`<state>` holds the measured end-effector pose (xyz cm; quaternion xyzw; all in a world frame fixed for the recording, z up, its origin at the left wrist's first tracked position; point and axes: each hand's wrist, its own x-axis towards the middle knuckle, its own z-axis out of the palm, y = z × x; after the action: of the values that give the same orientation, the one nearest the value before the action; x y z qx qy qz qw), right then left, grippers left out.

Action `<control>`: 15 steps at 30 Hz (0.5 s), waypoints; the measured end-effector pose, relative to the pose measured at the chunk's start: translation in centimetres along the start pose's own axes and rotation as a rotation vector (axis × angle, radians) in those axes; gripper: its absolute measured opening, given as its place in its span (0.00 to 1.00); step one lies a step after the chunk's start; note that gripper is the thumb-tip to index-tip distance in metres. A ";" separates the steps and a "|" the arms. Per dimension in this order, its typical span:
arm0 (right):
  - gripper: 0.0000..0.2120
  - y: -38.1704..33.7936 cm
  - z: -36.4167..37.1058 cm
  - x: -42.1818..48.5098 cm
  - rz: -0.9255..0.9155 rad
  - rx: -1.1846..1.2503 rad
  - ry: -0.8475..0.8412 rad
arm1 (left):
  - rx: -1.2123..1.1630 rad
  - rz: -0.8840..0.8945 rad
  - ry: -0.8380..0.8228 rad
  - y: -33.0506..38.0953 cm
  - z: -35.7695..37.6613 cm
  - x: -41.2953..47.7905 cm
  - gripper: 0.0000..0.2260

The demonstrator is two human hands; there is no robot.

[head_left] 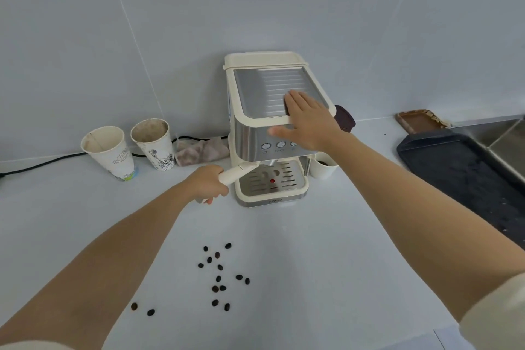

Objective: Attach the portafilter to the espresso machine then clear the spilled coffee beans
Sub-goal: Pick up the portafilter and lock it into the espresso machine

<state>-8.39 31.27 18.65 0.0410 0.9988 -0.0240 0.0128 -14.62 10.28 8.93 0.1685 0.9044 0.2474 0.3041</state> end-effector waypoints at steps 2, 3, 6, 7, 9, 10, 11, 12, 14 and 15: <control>0.41 0.0 0.0 0.0 0.004 -0.003 -0.010 | -0.037 0.003 0.001 0.1 -0.2 0.5 0.06; 0.41 -0.1 -0.1 0.0 0.007 -0.002 -0.016 | -0.052 0.006 0.002 0.1 -0.2 0.7 0.05; 0.41 -0.1 -0.1 0.0 0.010 -0.005 -0.016 | -0.070 0.019 0.004 -0.1 -0.1 1.2 0.06; 0.41 -0.2 -0.1 0.1 0.014 -0.007 -0.017 | -0.071 0.026 0.004 -0.1 -0.1 1.3 0.05; 0.41 -0.1 0.0 0.2 0.023 -0.009 -0.016 | -0.065 0.044 0.005 -0.3 -0.1 1.6 0.06; 0.41 -0.1 0.0 0.2 0.025 -0.009 -0.013 | -0.061 0.052 0.007 -0.5 -0.1 1.7 0.07; 0.41 -0.1 0.1 0.2 0.027 -0.011 -0.012 | -0.059 0.059 0.010 -0.6 -0.1 1.8 0.08; 0.42 -0.1 0.1 0.2 0.029 -0.012 -0.014 | -0.055 0.065 0.012 -0.7 -0.1 1.9 0.08; 0.42 -0.2 0.1 0.2 0.031 -0.016 -0.018 | -0.048 0.074 0.009 -0.8 -0.2 2.0 0.09; 0.42 -0.3 0.1 0.2 0.030 -0.017 -0.017 | -0.045 0.078 0.005 -0.8 -0.3 2.1 0.08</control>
<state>-8.59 31.03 18.58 0.0558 0.9981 -0.0157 0.0222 -16.50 10.46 7.68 0.1960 0.8920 0.2799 0.2958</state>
